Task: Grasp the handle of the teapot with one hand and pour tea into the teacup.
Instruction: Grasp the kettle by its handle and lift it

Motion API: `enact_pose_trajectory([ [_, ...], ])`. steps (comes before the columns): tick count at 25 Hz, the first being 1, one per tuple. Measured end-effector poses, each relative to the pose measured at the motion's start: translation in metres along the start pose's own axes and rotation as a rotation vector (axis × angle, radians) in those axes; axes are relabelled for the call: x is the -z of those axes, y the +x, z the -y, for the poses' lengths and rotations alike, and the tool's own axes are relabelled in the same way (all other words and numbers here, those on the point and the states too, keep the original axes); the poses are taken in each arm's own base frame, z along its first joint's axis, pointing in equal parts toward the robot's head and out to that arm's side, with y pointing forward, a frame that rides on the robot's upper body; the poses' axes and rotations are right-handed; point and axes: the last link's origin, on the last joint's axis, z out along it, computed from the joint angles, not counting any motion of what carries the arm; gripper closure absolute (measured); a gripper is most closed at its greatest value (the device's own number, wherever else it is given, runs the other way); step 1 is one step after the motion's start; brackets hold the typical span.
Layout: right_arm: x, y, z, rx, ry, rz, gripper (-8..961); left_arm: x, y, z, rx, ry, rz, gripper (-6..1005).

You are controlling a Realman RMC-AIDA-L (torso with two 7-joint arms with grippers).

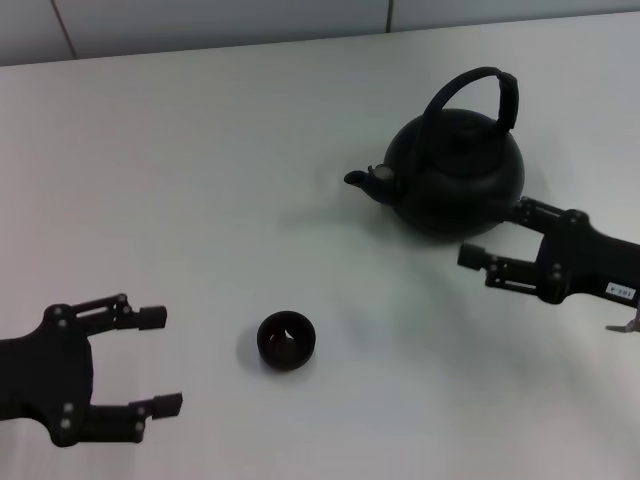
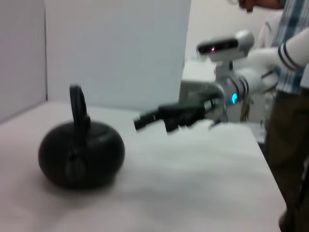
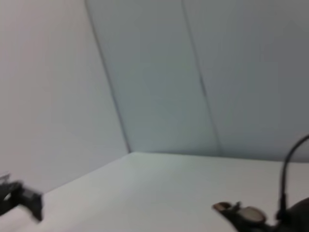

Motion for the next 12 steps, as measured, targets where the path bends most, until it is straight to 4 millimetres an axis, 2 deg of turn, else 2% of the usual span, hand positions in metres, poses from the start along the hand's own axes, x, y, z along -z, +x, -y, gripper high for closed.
enact_pose_trajectory([
  [12, 0.017, 0.006, 0.007, -0.059, 0.128, 0.077, 129, -0.006, 0.0, 0.002, 0.004, -0.02, 0.037, 157],
])
